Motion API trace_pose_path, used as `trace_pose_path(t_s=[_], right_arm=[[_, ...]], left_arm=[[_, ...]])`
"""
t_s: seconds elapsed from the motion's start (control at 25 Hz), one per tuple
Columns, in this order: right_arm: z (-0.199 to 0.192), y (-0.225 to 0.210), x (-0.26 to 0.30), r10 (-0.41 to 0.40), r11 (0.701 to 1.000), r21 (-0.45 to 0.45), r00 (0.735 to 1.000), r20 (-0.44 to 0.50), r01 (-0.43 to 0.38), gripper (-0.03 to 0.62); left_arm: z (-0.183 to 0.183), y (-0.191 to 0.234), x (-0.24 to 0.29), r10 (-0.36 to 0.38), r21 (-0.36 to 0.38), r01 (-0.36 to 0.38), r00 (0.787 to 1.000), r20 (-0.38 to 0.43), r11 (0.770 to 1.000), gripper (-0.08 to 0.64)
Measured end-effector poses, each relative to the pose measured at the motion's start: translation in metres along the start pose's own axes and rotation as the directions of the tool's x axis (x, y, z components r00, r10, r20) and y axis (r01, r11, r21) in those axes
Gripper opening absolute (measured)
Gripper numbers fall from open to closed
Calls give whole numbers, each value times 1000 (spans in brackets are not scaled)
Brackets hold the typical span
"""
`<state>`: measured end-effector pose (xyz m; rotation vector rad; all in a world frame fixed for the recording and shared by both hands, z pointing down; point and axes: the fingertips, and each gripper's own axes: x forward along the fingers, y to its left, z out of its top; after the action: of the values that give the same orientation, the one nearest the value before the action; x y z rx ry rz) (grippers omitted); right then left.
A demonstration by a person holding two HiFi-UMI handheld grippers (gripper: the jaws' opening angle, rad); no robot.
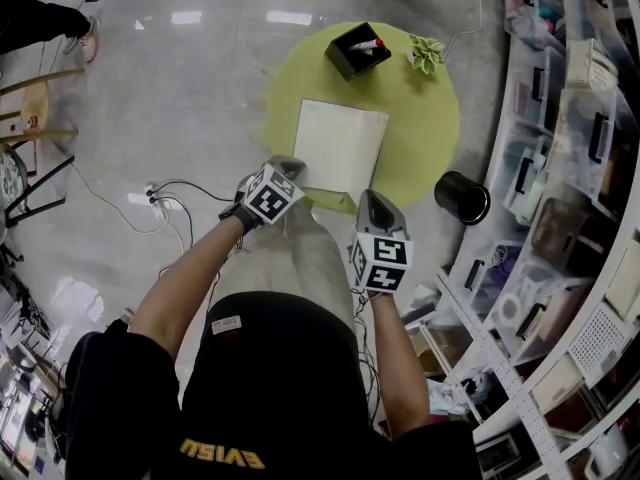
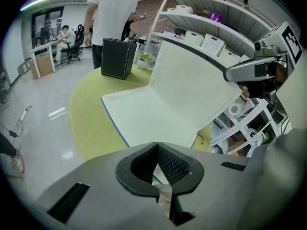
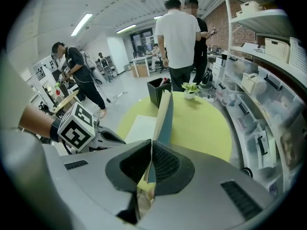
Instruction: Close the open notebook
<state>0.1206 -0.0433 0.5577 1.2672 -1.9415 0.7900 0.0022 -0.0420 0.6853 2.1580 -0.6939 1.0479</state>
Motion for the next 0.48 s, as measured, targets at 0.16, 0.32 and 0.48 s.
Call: trace_pose_path(t_s=[0.16,0.32,0.48], right_arm=[[1,5,1,12,1000,-2,1000,3,-12,14],[2,9,2,19,1000,-5,1000,6,-19,14],[3,14,4,28,1000,-11,1000,3,-28,14]], left_arm=[[-2,2,0,0,-5,0,1000,-3,1000,6],[0,4,-2,5,-9,-5,1000,3,1000,6],[0,5,-4,5,-20,-5,1000,11,1000,6]])
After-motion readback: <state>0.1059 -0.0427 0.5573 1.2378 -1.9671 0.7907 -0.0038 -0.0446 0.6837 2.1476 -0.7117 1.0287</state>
